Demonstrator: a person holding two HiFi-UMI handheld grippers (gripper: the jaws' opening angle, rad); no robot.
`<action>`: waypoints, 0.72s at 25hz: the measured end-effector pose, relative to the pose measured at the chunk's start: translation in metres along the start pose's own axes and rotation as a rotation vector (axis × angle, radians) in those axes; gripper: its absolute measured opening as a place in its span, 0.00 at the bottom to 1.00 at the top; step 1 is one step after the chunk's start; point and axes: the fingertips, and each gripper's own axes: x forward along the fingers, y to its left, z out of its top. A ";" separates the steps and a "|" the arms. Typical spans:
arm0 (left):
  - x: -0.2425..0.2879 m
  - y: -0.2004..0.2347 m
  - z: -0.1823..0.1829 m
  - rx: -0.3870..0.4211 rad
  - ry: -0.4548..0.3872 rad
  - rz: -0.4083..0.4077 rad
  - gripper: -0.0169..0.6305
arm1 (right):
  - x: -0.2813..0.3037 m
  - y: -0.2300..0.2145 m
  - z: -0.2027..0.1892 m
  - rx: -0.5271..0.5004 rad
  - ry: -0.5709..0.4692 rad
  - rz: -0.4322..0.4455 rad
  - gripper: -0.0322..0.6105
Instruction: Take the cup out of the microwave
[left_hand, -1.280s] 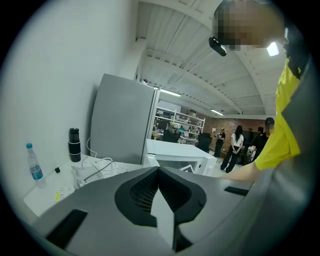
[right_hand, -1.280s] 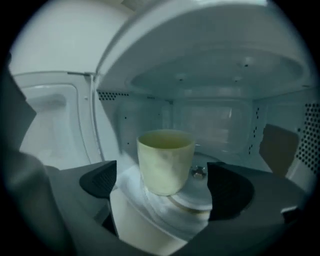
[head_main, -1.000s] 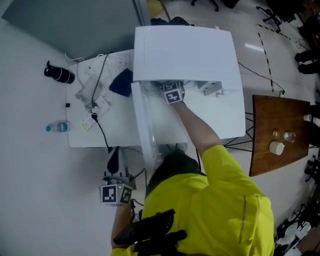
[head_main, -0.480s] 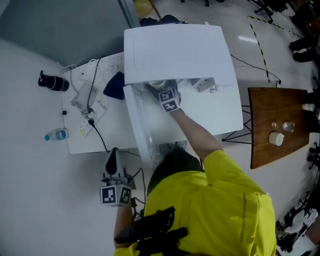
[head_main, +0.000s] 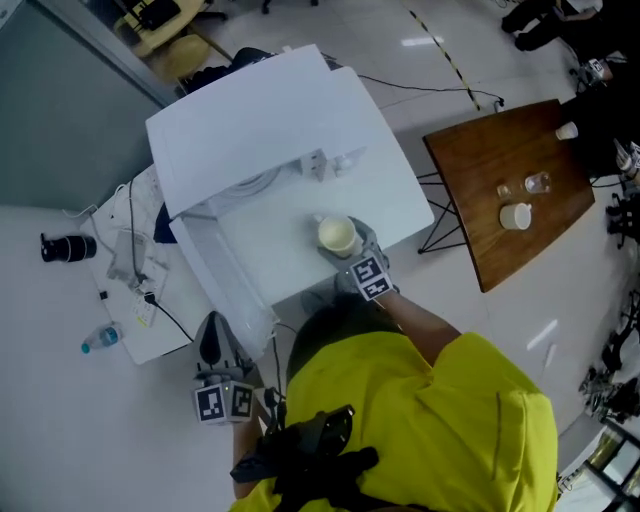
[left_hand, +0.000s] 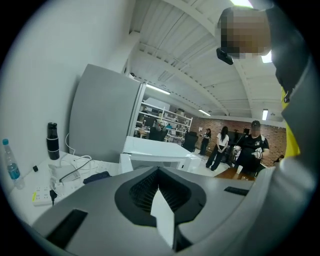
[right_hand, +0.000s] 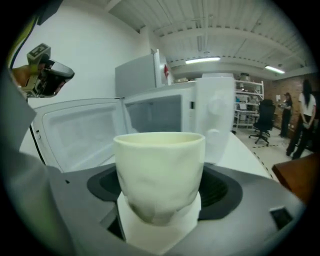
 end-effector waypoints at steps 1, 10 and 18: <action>0.004 -0.008 -0.001 0.006 0.005 -0.008 0.03 | -0.007 -0.032 -0.009 0.004 0.008 -0.039 0.75; 0.038 -0.066 -0.036 0.015 0.050 -0.062 0.03 | 0.033 -0.241 -0.023 0.032 -0.029 -0.231 0.74; 0.042 -0.088 -0.042 0.007 0.074 -0.059 0.03 | 0.063 -0.258 -0.022 0.033 -0.015 -0.214 0.75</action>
